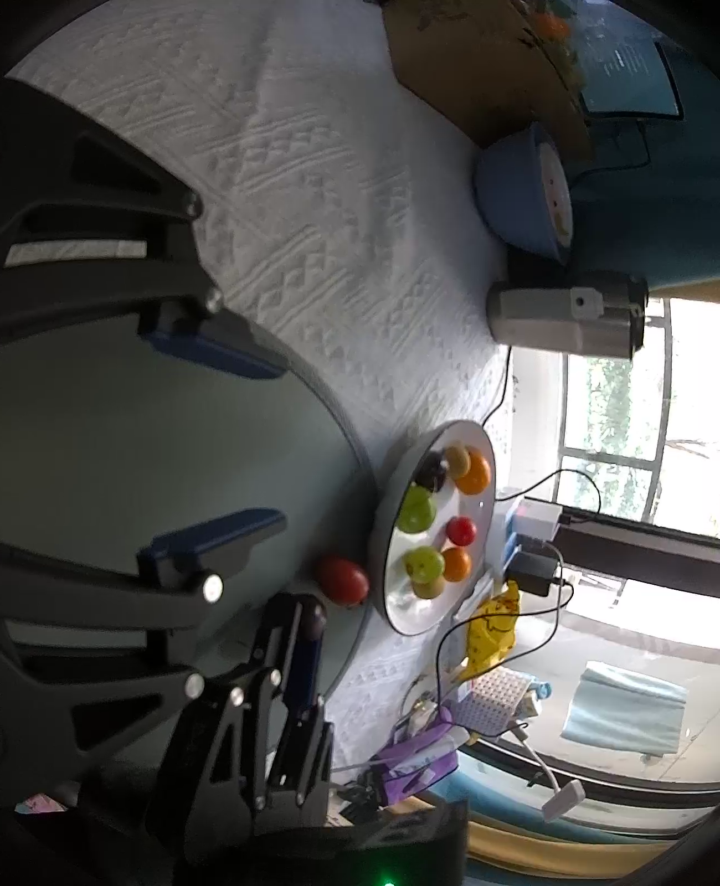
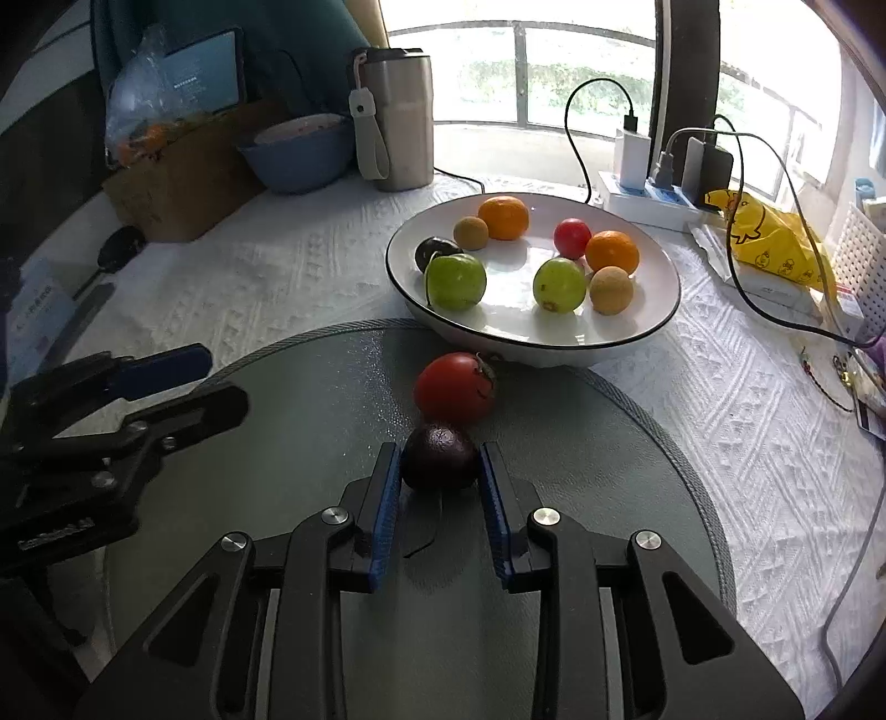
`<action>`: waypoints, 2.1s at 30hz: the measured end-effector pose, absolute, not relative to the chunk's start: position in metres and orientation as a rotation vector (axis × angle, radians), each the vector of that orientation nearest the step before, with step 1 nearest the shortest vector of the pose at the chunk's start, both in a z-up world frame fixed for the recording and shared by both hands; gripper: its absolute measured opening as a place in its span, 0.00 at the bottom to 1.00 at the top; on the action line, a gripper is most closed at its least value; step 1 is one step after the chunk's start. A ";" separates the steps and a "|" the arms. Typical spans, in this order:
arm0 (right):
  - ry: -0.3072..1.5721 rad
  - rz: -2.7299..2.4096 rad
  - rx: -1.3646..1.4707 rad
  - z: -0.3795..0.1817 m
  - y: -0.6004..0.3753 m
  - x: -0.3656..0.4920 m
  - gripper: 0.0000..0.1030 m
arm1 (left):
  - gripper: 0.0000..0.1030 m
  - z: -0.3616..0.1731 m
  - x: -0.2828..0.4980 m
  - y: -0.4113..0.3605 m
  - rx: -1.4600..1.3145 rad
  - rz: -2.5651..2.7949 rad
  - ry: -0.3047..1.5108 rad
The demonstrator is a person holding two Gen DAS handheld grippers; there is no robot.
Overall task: Organize fruits
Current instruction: 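Return to the tray and grasp the dark plum with the right tool, then grasp the red tomato with the left tool while the right tool holds the plum, then carry the red tomato and dark plum onto the plate and release both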
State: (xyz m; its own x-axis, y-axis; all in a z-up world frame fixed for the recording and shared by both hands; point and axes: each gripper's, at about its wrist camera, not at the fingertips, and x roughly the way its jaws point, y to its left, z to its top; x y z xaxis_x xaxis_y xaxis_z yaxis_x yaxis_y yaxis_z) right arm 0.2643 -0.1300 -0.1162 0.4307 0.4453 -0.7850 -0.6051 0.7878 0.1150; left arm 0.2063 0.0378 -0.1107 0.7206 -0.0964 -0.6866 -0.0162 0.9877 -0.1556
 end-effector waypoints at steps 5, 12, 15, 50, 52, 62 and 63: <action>0.898 0.656 -0.178 -0.110 -0.148 0.264 0.29 | 0.61 -0.106 0.213 0.023 -0.129 -0.051 0.765; 0.878 0.629 -0.134 -0.104 -0.177 0.274 0.29 | 0.61 -0.108 0.229 0.000 -0.105 -0.069 0.787; 0.872 0.624 -0.111 -0.104 -0.186 0.280 0.29 | 0.61 -0.108 0.238 -0.009 -0.089 -0.073 0.797; 0.828 0.612 -0.029 -0.093 -0.217 0.296 0.29 | 0.31 -0.100 0.265 -0.056 -0.035 -0.173 0.823; 0.819 0.610 -0.031 -0.088 -0.218 0.297 0.29 | 0.31 -0.094 0.265 -0.056 -0.032 -0.179 0.806; 0.784 0.603 -0.048 -0.069 -0.213 0.310 0.29 | 0.31 -0.080 0.286 -0.050 -0.037 -0.181 0.771; 0.784 0.602 -0.049 -0.069 -0.213 0.313 0.29 | 0.31 -0.081 0.289 -0.050 -0.037 -0.180 0.774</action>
